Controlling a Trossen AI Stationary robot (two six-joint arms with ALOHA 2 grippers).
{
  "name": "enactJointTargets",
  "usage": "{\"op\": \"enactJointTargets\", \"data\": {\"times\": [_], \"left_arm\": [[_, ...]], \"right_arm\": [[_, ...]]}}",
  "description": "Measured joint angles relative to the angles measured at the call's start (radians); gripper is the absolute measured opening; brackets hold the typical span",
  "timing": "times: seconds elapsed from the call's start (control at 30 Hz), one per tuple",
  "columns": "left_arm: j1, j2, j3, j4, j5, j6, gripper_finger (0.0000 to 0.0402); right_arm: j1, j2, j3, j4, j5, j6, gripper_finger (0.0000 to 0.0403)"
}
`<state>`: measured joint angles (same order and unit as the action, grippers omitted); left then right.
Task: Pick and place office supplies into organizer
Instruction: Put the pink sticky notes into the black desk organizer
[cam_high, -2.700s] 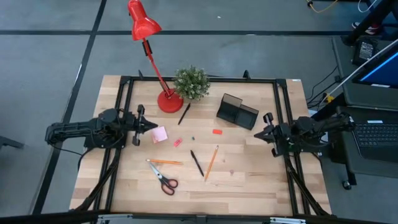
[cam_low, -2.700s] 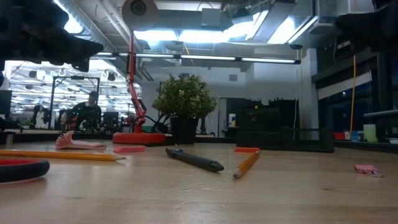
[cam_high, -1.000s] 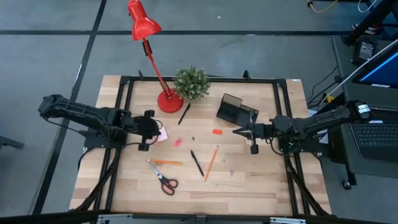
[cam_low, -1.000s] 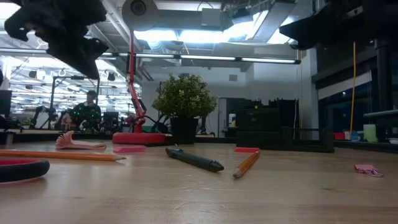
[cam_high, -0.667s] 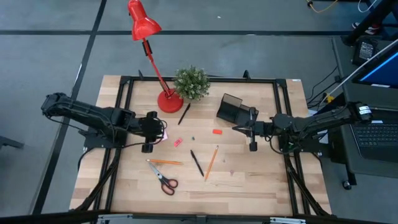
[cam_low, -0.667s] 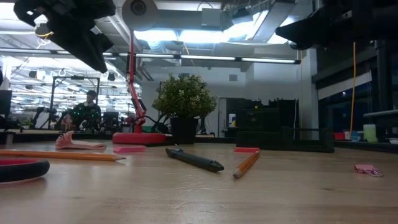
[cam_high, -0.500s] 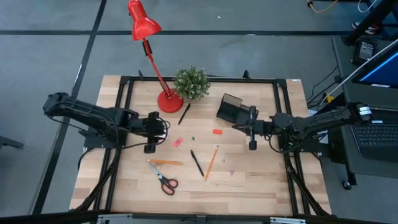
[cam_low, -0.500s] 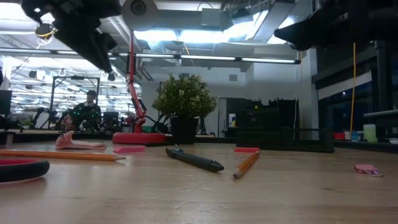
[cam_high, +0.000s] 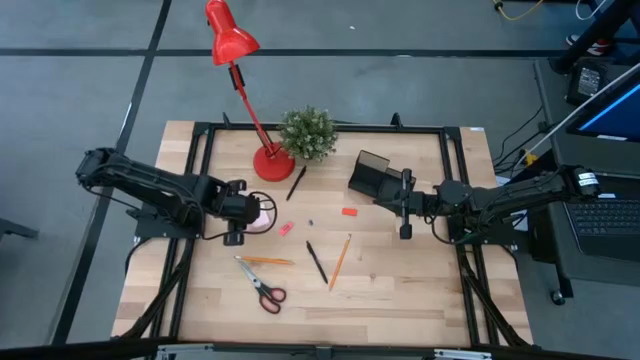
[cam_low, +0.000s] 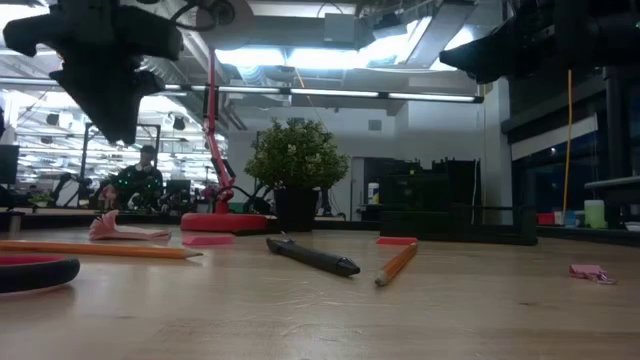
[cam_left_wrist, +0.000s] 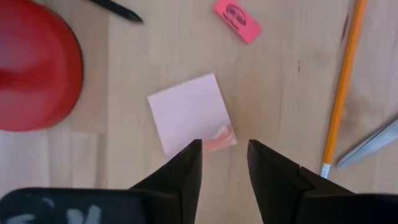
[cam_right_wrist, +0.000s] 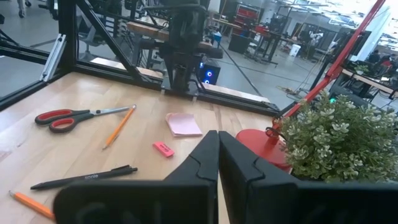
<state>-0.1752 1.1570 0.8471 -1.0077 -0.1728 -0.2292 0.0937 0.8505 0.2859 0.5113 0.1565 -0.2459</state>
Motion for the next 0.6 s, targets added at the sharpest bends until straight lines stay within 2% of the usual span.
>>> {"op": "enactJointTargets", "data": {"times": [0.27, 0.6], "left_arm": [[0.000, 0.111, 0.000, -0.007, 0.018, -0.019, 0.0141], [0.000, 0.264, 0.000, -0.007, 0.017, 0.159, 0.0148]], "right_arm": [[0.000, 0.000, 0.000, -0.011, -0.001, 0.001, 0.0014], [0.000, 0.000, 0.000, -0.019, -0.002, 0.001, 0.0004]]}}
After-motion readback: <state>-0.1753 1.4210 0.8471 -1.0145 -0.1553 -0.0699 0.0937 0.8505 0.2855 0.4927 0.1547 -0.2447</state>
